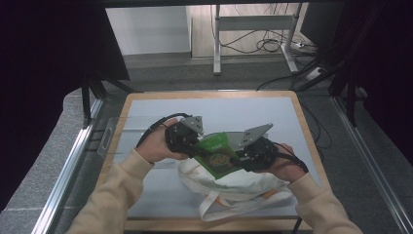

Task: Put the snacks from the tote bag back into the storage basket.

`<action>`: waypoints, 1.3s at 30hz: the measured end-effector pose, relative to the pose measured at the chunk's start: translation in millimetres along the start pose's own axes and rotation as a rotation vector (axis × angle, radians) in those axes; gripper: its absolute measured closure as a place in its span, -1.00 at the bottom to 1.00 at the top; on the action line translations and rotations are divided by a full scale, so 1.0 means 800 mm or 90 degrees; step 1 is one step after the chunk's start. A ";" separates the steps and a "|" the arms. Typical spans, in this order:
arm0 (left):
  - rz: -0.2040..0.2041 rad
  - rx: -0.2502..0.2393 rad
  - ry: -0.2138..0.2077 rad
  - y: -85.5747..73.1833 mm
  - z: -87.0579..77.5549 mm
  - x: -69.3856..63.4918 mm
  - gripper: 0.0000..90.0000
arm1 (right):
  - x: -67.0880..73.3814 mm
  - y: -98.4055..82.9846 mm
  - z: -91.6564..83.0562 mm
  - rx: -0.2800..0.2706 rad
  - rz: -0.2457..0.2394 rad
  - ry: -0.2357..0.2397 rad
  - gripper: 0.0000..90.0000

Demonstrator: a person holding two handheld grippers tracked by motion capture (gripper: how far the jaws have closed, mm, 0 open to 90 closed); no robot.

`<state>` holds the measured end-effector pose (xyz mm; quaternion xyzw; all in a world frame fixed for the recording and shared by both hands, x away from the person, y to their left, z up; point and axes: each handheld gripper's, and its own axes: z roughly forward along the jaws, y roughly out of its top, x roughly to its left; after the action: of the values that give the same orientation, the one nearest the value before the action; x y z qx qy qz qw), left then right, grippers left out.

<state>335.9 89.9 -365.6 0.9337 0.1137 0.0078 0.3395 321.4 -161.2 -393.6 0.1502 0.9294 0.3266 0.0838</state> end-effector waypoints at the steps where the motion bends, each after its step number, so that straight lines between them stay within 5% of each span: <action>1: -0.003 -0.001 -0.002 -0.001 -0.001 0.000 0.71 | 0.000 -0.002 0.000 -0.003 0.003 -0.001 0.43; 5: -0.005 -0.021 -0.011 -0.005 -0.007 0.000 0.72 | 0.000 -0.009 -0.010 -0.036 0.031 -0.008 0.15; 13: -0.013 -0.044 -0.001 -0.011 -0.019 0.001 0.72 | 0.012 -0.039 -0.040 -0.177 0.136 -0.037 -0.15; 23: -0.022 -0.059 0.006 -0.013 -0.025 0.002 0.72 | 0.018 -0.064 -0.045 -0.206 0.183 -0.063 -0.23; 39: -0.028 -0.103 0.029 -0.018 -0.057 -0.003 0.72 | 0.014 -0.093 -0.037 -0.214 0.213 -0.076 -0.36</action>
<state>326.1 129.0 -339.5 0.8999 0.1404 0.0306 0.4116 286.7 -229.6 -418.5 0.3048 0.8176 0.4766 0.1070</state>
